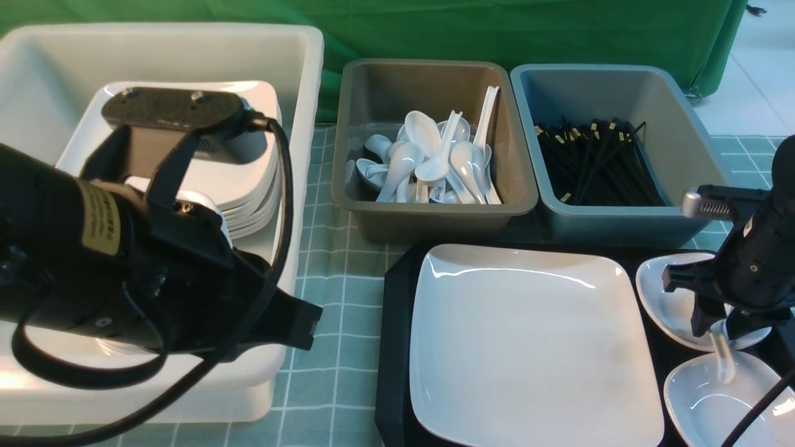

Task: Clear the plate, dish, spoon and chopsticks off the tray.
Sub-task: Use the right arm to grab a soup spoon from the plate, then use the right arm to put the soup spoon into the small storage box in the middle

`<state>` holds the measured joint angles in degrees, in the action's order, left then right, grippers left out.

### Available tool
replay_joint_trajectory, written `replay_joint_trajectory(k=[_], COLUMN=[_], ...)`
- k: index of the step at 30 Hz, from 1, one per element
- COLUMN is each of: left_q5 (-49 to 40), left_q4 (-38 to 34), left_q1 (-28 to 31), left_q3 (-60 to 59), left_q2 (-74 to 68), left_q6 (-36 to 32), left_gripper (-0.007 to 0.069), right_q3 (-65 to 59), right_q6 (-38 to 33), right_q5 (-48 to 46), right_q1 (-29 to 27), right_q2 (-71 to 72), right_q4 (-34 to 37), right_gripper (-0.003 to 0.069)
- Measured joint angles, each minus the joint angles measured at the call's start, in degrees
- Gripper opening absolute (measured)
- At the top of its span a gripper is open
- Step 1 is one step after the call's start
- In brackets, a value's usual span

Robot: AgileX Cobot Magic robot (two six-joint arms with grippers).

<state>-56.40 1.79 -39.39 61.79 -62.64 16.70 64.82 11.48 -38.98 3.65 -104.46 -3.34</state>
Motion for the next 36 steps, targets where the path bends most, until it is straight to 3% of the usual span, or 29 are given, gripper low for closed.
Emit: replay_joint_trajectory(k=[1, 8, 12, 17, 21, 28, 33, 36], left_q5=[0.0, 0.0, 0.0, 0.0, -0.13, -3.14, -3.77, -4.02], left_q4=[-0.01, -0.19, -0.19, -0.19, -0.47, -0.8, -0.8, -0.8], left_q1=[0.0, 0.0, 0.0, 0.0, 0.0, 0.0, 0.0, 0.0], left_q3=[0.0, -0.06, -0.06, -0.06, -0.06, -0.06, -0.06, -0.06], left_q2=[0.0, 0.0, 0.0, 0.0, 0.0, 0.0, 0.0, 0.0], left_q6=[-0.04, -0.24, -0.24, -0.24, -0.24, -0.24, -0.24, -0.24], left_gripper=[0.001, 0.001, 0.001, 0.001, 0.001, 0.001, 0.001, 0.001], right_q3=[0.0, 1.42, 3.59, 14.91, 31.88, 56.04, 60.08, 60.08], right_q6=[0.0, -1.14, -7.0, -13.32, -13.93, -12.0, -11.48, -10.45], right_q5=[0.0, -2.17, -1.27, -0.07, 0.02, 0.09, 0.09, -0.46], right_q1=[0.0, 0.0, 1.73, 7.44, 13.67, 19.22, 20.0, 20.11], right_q2=[0.0, 2.4, 9.21, 8.78, -1.98, -22.27, -28.82, -30.36], right_q4=[0.0, 1.7, 7.97, 17.64, 19.68, 20.19, 20.06, 19.15], right_gripper=[0.0195, 0.0199, 0.0199, 0.0199, 0.0199, 0.0199, 0.0199, 0.0279])
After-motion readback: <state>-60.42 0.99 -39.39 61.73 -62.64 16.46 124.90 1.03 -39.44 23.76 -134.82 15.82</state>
